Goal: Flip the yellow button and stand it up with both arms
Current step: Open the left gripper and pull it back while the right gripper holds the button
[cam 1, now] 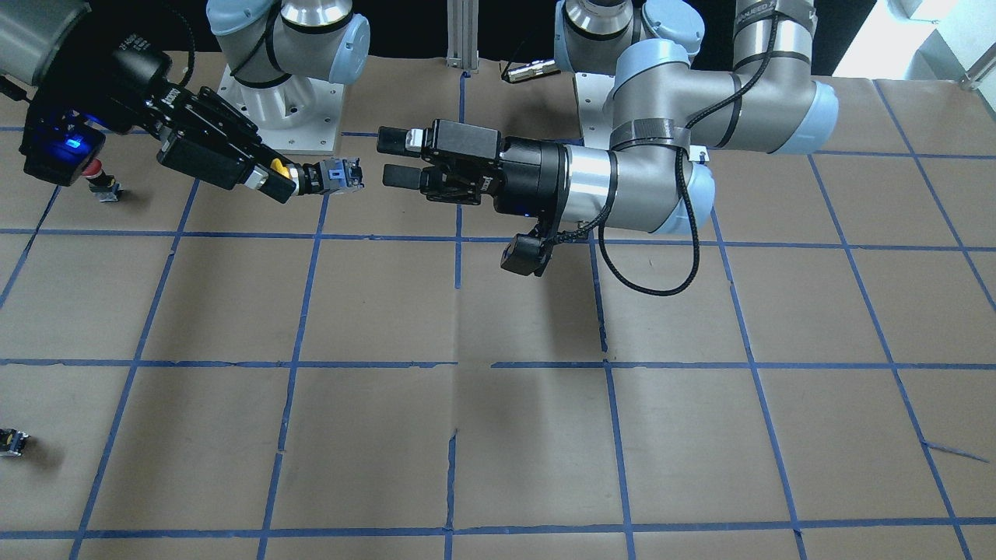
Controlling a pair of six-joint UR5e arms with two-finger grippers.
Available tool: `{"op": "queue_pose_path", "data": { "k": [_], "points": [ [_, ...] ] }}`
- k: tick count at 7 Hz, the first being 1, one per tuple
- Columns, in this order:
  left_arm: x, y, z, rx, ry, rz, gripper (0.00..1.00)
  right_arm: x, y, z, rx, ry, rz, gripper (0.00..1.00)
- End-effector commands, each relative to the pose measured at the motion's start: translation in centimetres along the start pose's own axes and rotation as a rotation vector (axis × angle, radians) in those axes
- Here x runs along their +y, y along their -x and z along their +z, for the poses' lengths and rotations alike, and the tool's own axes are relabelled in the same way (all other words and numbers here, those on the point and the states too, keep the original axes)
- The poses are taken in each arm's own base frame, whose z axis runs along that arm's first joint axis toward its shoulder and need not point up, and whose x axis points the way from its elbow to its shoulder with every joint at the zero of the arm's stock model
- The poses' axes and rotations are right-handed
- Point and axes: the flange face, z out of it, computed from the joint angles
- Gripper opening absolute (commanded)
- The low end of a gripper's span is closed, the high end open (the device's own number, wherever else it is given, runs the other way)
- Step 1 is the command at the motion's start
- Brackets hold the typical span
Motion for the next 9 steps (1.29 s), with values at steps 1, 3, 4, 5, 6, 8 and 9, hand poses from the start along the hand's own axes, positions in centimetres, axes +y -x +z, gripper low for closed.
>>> {"op": "queue_pose_path", "data": {
  "k": [1,3,4,5,6,8,9],
  "points": [
    [-0.1,-7.6,-1.4,-0.349,-0.111,0.024,1.00,-1.0,-0.9,-0.7,0.134,-0.125,-0.314,0.38],
    [1.4,-12.8,-2.7,-0.668,-0.275,0.038,1.00,-2.2,-2.6,-1.1,0.349,-0.170,-0.790,0.37],
    [2.1,-13.3,-3.8,-0.819,-0.328,0.040,1.00,-3.0,-3.3,-1.3,0.460,-0.168,-0.972,0.36],
    [3.3,-12.2,-5.0,-0.982,-0.371,0.024,1.00,-4.1,-4.1,-1.7,0.544,-0.155,-1.096,0.36],
    [4.2,-11.9,-7.0,-1.159,-0.381,0.079,1.00,-6.3,-4.9,-3.0,0.598,-0.168,-1.235,0.36],
    [5.5,-12.4,-10.5,-1.478,-0.304,0.216,1.00,-11.3,-8.1,-5.5,0.636,-0.132,-1.470,0.36],
    [6.4,-12.9,-11.0,-1.498,-0.274,0.250,1.00,-14.4,-10.8,-6.7,0.630,-0.116,-1.512,0.36]
  ]
}}
